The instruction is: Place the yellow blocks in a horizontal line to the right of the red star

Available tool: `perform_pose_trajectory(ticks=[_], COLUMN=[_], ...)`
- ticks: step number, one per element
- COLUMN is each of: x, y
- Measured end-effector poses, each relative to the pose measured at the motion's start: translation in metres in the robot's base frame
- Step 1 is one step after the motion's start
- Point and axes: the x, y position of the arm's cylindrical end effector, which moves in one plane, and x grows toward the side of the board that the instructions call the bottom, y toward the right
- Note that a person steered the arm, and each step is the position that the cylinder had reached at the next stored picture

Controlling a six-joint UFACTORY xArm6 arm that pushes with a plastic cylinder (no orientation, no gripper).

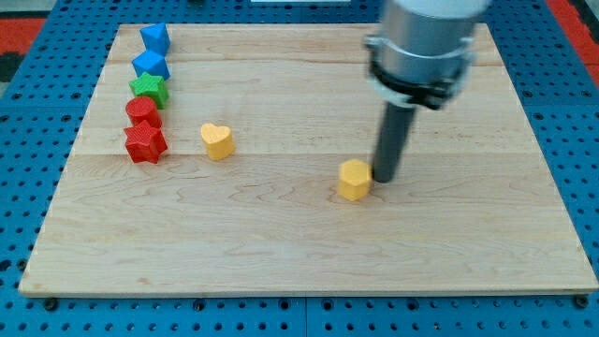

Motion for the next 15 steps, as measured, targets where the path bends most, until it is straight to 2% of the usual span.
perform_pose_trajectory(ticks=[1,2,3,4,5,7,8,9,10,11,12,13,14,15], x=[0.032,0.055,0.006,-0.006,0.024,-0.014,-0.018,-0.035,-0.040,-0.046,-0.082,-0.062,-0.051,-0.069], y=[0.043,-0.025,-0.074,-0.078,-0.025,-0.010,0.055,0.060,0.002,0.019,0.038,-0.010,-0.034,-0.033])
